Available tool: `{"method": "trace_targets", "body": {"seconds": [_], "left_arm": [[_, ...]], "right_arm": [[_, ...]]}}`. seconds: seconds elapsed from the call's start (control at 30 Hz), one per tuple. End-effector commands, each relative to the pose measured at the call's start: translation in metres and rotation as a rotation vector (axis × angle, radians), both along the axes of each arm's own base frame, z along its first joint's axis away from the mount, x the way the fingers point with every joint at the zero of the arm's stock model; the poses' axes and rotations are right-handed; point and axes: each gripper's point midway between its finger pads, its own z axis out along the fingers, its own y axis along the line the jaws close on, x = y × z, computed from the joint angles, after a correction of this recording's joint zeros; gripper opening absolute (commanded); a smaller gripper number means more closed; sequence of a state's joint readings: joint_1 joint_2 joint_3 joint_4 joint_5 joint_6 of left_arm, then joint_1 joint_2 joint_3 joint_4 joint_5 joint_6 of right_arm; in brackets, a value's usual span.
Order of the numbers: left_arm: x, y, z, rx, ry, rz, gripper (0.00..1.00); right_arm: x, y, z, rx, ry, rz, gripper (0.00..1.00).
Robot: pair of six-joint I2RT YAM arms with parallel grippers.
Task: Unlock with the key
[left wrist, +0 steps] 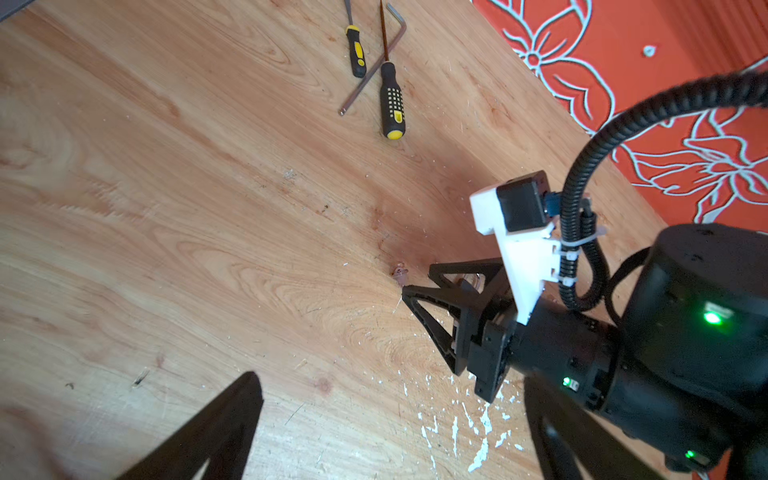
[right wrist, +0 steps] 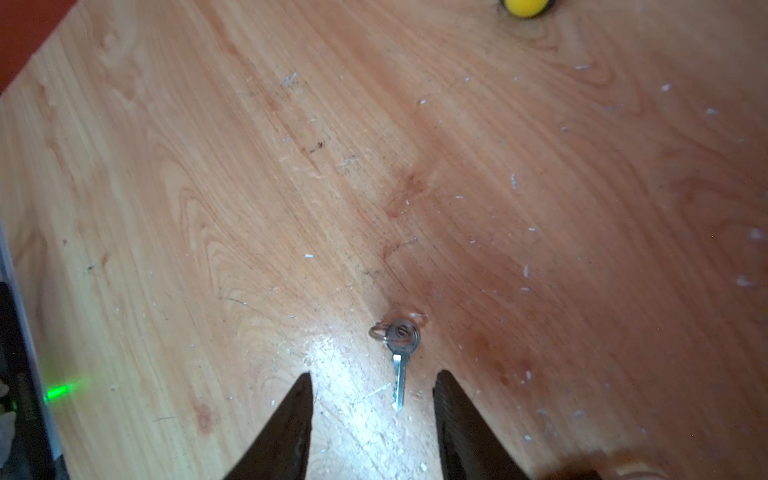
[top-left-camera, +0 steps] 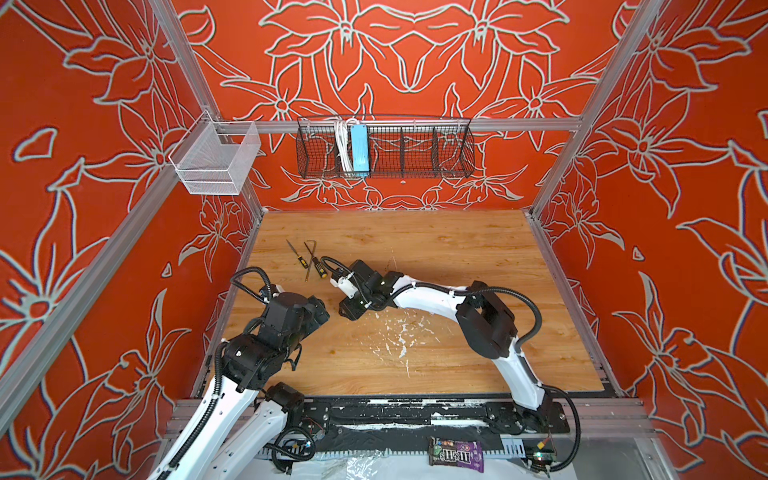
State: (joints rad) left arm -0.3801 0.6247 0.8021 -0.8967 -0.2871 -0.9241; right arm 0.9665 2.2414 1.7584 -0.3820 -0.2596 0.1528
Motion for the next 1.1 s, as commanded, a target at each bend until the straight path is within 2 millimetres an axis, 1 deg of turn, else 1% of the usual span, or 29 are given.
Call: {"method": "trace_targets", "body": {"seconds": [0.0,0.17,0.37,0.7,0.93,1.07], "left_arm": [[-0.003,0.009,-0.003,0.007,0.002,0.052,0.98],[-0.004,0.01,-0.005,-0.01,-0.005,0.078,0.98],[-0.006,0.014,-0.007,-0.015,-0.015,0.099,0.98],[-0.004,0.013,-0.009,-0.023,-0.018,0.102,0.98],[-0.003,0.012,-0.01,-0.027,-0.02,0.104,0.98],[-0.003,0.012,-0.01,-0.026,-0.02,0.103,0.98]], "right_arm": [[-0.004,0.001,-0.01,-0.05,-0.027,0.088,0.48],[0.0,0.004,-0.019,-0.069,-0.045,0.111,0.45],[0.003,0.009,-0.024,-0.084,-0.058,0.145,0.42],[0.01,0.012,-0.035,-0.12,-0.087,0.17,0.36],[0.011,0.015,-0.039,-0.134,-0.09,0.193,0.27],[0.01,0.015,-0.039,-0.138,-0.095,0.205,0.2]]}}
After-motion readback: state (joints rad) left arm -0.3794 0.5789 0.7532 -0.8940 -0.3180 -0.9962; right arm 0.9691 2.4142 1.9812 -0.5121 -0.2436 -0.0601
